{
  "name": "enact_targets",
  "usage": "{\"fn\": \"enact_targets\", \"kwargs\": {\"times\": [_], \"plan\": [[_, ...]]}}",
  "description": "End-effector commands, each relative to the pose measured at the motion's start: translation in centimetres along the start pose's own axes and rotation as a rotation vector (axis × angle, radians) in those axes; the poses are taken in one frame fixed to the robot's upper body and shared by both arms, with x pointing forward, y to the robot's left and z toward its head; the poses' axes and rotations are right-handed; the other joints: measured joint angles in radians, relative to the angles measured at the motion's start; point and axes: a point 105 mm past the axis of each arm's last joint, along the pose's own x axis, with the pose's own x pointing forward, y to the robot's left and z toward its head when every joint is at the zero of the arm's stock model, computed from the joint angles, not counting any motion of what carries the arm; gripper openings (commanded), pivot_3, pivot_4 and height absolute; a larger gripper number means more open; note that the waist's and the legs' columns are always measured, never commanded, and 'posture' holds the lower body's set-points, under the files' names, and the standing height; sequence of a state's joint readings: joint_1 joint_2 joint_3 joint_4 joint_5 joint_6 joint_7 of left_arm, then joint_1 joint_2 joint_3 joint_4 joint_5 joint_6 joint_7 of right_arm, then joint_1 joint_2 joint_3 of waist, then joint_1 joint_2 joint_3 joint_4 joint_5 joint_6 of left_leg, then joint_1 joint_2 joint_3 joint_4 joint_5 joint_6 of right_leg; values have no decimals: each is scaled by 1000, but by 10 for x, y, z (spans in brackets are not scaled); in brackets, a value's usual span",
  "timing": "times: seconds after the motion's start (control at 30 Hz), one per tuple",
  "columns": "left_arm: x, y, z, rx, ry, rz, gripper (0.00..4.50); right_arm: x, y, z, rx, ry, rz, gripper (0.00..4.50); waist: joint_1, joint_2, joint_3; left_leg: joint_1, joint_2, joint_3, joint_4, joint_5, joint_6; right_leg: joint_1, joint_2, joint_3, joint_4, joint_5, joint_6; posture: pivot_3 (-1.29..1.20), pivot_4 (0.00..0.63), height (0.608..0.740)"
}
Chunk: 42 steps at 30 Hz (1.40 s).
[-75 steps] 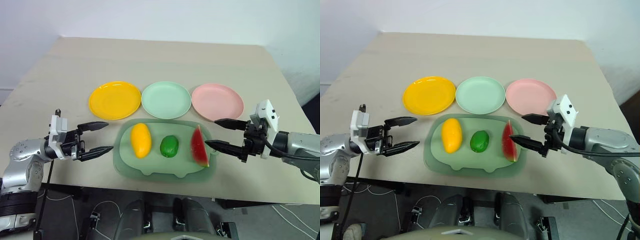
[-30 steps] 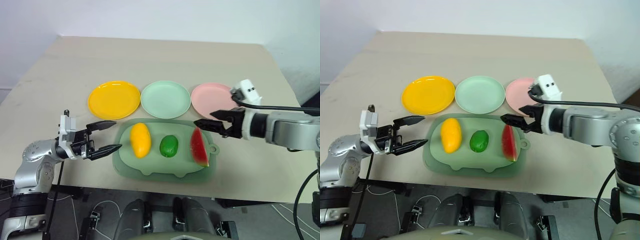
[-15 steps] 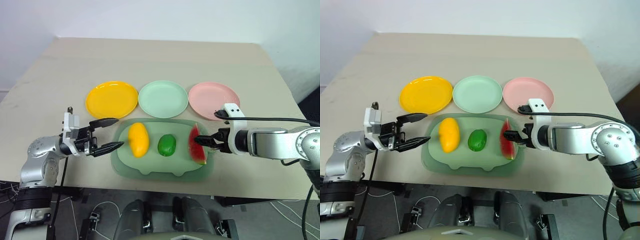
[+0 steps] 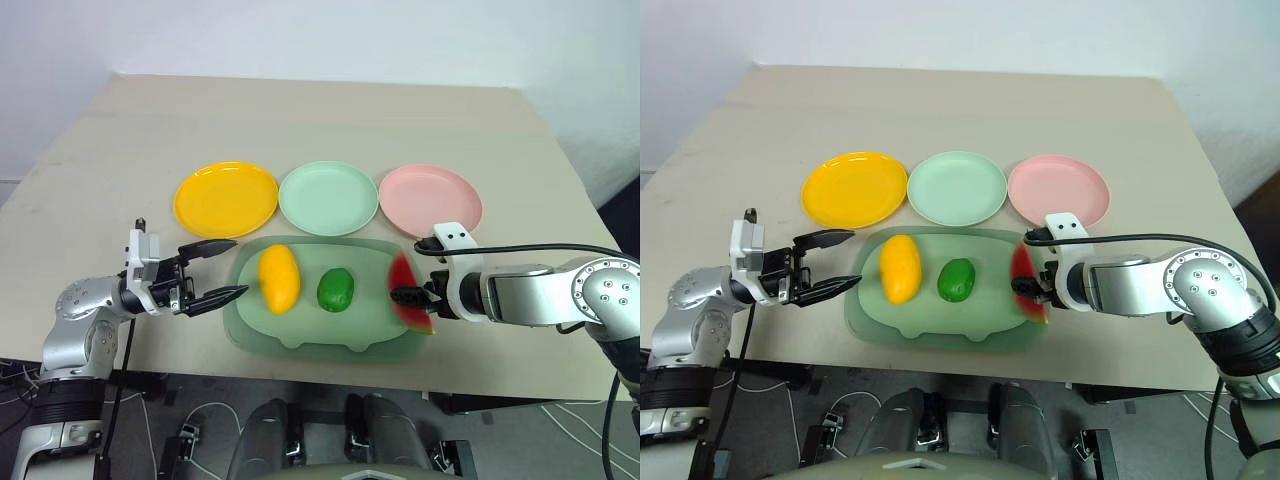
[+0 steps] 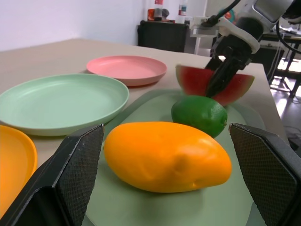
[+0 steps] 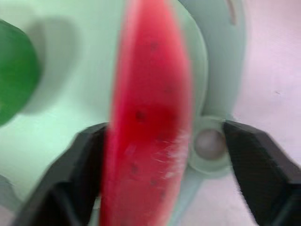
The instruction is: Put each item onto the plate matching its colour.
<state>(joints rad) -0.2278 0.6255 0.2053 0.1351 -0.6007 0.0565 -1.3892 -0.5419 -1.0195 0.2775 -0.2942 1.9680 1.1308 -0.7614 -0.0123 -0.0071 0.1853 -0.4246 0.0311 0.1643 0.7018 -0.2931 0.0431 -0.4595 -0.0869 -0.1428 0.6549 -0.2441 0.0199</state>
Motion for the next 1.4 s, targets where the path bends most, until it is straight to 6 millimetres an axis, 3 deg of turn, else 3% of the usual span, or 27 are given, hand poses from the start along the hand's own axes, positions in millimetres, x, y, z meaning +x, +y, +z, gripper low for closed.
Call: {"fn": "enact_targets", "kwargs": {"times": [0.03,0.1,0.27,0.43,0.53,0.67,0.77,0.97,1.2,1.4], "plan": [[-3,0,7,44,-8,16,4500,-4,1,2,-42,8,4,2602,0,0,0,0,0,0,0,0,0,0,0,0,0,0,0,0,150,696],[-4,0,7,43,-7,20,4500,-4,4,1,-53,13,18,2232,0,0,0,0,0,0,0,0,0,0,0,0,0,0,0,0,150,696],[-6,-1,6,42,1,30,4500,-9,4,6,-68,2,34,2232,0,0,0,0,0,0,0,0,0,0,0,0,0,0,0,0,150,696],[-7,-1,6,41,4,37,4500,-44,20,46,-110,-180,189,2232,0,0,0,0,0,0,0,0,0,0,0,0,0,0,0,0,150,696],[-7,0,6,42,5,39,4500,-65,5,75,-106,-302,150,2232,1,0,0,0,0,0,0,0,0,-1,0,0,0,0,0,0,150,696],[-6,2,7,47,2,39,4500,-70,-27,100,-39,-393,42,2232,0,0,0,0,0,0,0,0,0,0,0,0,-1,0,0,0,150,696],[-4,4,10,52,-6,43,4500,-65,-50,114,4,-453,-5,2232,0,0,0,0,0,0,0,0,0,0,0,0,-1,1,0,0,150,696],[-4,7,12,65,-3,49,4500,-37,-89,132,7,-470,-90,2232,-6,0,0,-1,0,1,-1,0,0,-2,0,0,0,1,0,0,150,696],[-2,8,17,72,-9,49,4500,-2,-105,160,14,-457,-116,2232,-8,1,0,-1,0,3,0,1,-1,-4,0,0,5,1,-1,0,150,696],[-4,7,20,80,-5,57,4500,29,-110,150,-10,-323,-151,2232,-7,1,0,-1,0,3,0,2,-1,-5,0,0,8,1,-1,0,150,696]]}}
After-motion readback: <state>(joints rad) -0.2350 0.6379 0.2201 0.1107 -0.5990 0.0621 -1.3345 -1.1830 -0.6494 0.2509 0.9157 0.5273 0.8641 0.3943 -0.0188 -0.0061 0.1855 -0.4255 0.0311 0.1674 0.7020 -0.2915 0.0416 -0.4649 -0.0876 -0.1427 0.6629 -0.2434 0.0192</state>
